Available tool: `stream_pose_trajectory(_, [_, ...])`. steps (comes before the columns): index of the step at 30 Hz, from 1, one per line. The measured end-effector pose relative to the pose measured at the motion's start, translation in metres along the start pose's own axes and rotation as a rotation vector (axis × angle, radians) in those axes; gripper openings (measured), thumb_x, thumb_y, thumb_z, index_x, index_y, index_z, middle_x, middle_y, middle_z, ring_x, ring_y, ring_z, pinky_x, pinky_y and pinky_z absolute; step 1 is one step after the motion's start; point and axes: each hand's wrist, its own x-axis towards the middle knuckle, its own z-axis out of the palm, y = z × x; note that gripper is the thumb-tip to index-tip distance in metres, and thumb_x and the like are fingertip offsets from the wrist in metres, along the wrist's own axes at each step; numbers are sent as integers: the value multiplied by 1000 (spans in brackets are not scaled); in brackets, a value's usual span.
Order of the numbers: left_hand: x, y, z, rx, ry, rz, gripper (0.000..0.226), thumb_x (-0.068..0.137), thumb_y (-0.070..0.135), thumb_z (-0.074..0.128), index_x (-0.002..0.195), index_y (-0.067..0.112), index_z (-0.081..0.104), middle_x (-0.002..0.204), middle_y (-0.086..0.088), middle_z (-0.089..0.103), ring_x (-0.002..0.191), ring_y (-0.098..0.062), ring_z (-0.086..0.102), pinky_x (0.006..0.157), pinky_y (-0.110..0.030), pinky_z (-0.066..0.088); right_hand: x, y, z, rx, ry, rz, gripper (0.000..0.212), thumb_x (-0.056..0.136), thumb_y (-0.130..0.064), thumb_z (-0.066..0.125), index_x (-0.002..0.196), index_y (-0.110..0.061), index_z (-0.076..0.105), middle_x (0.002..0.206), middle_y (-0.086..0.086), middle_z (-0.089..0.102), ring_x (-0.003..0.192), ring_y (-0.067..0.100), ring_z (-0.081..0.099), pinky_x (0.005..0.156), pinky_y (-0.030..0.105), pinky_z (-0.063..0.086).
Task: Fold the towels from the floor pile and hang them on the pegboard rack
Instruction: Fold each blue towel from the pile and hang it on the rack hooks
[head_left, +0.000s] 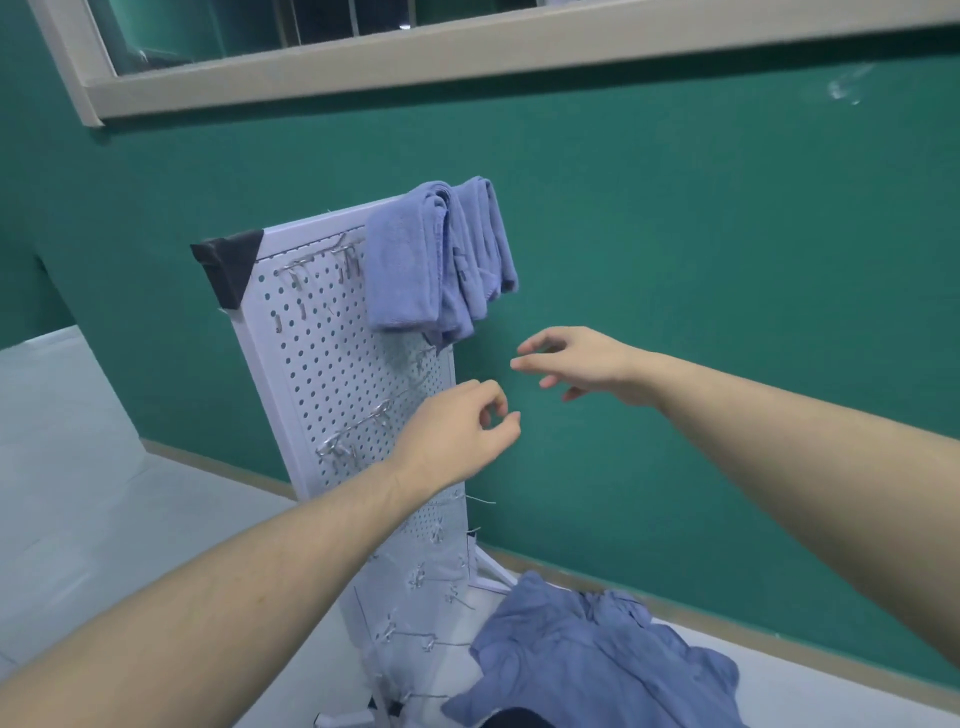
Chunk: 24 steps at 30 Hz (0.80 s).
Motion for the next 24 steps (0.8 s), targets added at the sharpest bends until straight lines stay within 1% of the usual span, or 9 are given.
stream_pose_trajectory(2, [5, 6, 15, 23, -79, -12, 19, 90, 46, 58, 83, 28, 59, 81, 7, 61, 77, -14, 58, 72, -32, 48, -9, 22, -7, -8, -2, 44, 29, 90, -43, 69, 114, -27, 65, 119, -8, 67, 89, 13, 65, 80, 32, 53])
stream_pose_trajectory(5, [11, 15, 44, 41, -216, -36, 20, 89, 48, 58, 86, 28, 62, 86, 9, 64, 81, -15, 61, 76, -33, 51, -24, 58, -16, -32, 2, 109, 26, 92, -39, 68, 113, -25, 66, 118, -5, 68, 89, 13, 65, 81, 32, 53])
stream_pose_trajectory(8, [15, 23, 81, 25, -301, -54, 18, 89, 43, 59, 89, 26, 63, 91, 7, 66, 86, -17, 63, 80, -33, 51, -37, 98, -19, -45, 10, 167, 24, 92, -35, 68, 113, -22, 67, 118, -3, 67, 90, 14, 65, 80, 31, 53])
stream_pose_trajectory(12, [21, 29, 142, -21, -427, -77, 16, 89, 39, 62, 93, 24, 63, 91, 5, 67, 85, -18, 62, 76, -30, 49, -50, 159, -16, -40, 17, 243, 25, 94, -29, 68, 115, -16, 67, 120, 5, 68, 88, 16, 63, 72, 28, 49])
stream_pose_trajectory(15, [24, 27, 192, -41, -516, -86, 12, 88, 36, 63, 93, 25, 61, 89, 6, 66, 84, -18, 61, 71, -28, 43, -51, 213, -10, -36, 1, 311, 24, 94, -26, 68, 114, -15, 67, 118, 9, 69, 88, 17, 62, 70, 28, 49])
stream_pose_trajectory(17, [24, 23, 228, -55, -572, -102, 10, 88, 35, 64, 93, 27, 60, 89, 7, 66, 85, -18, 62, 73, -29, 45, -50, 249, -3, -15, -2, 359, 22, 93, -25, 68, 113, -14, 67, 111, 8, 69, 87, 17, 62, 71, 28, 49])
stream_pose_trajectory(20, [22, 9, 286, -85, -656, -152, 9, 86, 32, 65, 91, 28, 60, 91, 5, 68, 89, -21, 64, 81, -33, 52, -45, 305, 13, 22, -6, 430, 17, 93, -22, 68, 109, -15, 68, 101, 3, 67, 86, 17, 62, 71, 29, 49])
stream_pose_trajectory(22, [17, 0, 322, -99, -692, -170, 15, 87, 32, 66, 98, 23, 63, 96, 1, 70, 92, -24, 64, 86, -36, 51, -42, 342, 29, 34, -28, 477, 12, 93, -22, 67, 104, -17, 68, 97, 1, 66, 84, 17, 61, 68, 28, 49])
stream_pose_trajectory(24, [9, -11, 359, -109, -726, -187, 20, 89, 31, 66, 105, 18, 64, 100, -1, 68, 94, -24, 62, 87, -36, 50, -38, 379, 47, 43, -63, 521, 9, 93, -23, 66, 101, -18, 67, 96, 1, 65, 82, 17, 59, 65, 26, 49])
